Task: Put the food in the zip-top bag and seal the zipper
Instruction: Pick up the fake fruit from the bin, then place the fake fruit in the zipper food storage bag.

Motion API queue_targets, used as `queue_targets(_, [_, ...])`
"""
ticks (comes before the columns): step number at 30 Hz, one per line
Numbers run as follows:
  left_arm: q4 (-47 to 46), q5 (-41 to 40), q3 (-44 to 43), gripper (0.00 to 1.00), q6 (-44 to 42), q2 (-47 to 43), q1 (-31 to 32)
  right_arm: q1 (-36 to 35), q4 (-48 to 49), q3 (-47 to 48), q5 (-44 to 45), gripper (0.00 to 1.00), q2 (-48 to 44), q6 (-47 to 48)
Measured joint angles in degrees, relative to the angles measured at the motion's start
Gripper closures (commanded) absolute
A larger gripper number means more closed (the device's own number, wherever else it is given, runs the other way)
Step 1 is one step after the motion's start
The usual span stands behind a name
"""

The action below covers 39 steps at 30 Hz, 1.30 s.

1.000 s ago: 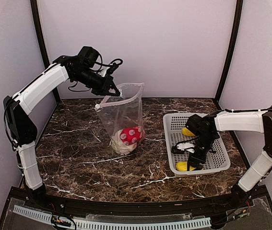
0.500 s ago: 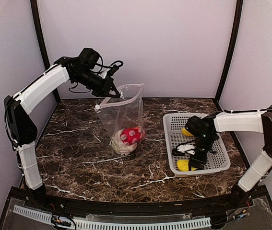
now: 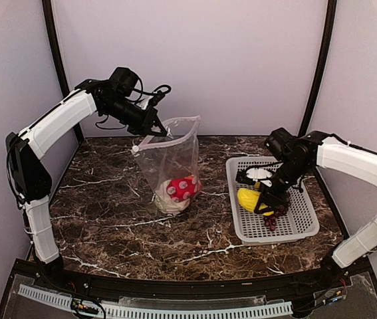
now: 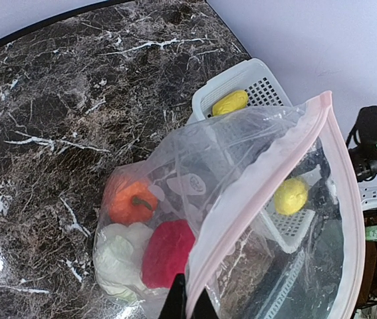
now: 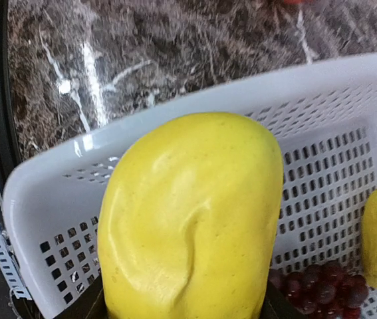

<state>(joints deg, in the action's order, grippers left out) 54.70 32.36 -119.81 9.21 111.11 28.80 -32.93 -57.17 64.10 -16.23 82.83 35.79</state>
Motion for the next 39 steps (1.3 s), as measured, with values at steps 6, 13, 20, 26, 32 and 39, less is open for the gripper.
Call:
queue_targets(6, [-0.61, 0.07, 0.0, 0.99, 0.44, 0.0, 0.0, 0.55, -0.44, 10.01, -3.98, 0.58, -2.91, 1.03])
queue_targets(13, [-2.1, 0.76, 0.02, 0.99, 1.99, 0.33, 0.0, 0.68, 2.38, 23.41, -12.96, 0.59, -1.38, 0.52])
queue_targets(20, [-3.82, 1.68, 0.02, 0.99, 3.74, 0.66, 0.74, -0.11, 8.72, 42.29, -23.74, 0.59, 8.83, -5.46])
queue_targets(26, [-4.02, 1.92, -0.15, 0.99, 3.96, 0.66, 2.27, -3.54, 16.59, 47.36, -26.84, 0.59, 13.68, -11.58])
queue_targets(32, [-3.96, 1.92, -1.18, 0.99, 3.93, 0.74, 2.89, -5.64, 24.55, 49.57, -28.15, 0.59, 18.56, -17.59])
queue_targets(39, [-3.69, 1.27, -1.77, 0.99, 3.91, 0.74, 2.84, -5.84, 30.27, 49.22, -28.79, 0.57, 23.15, -20.11])
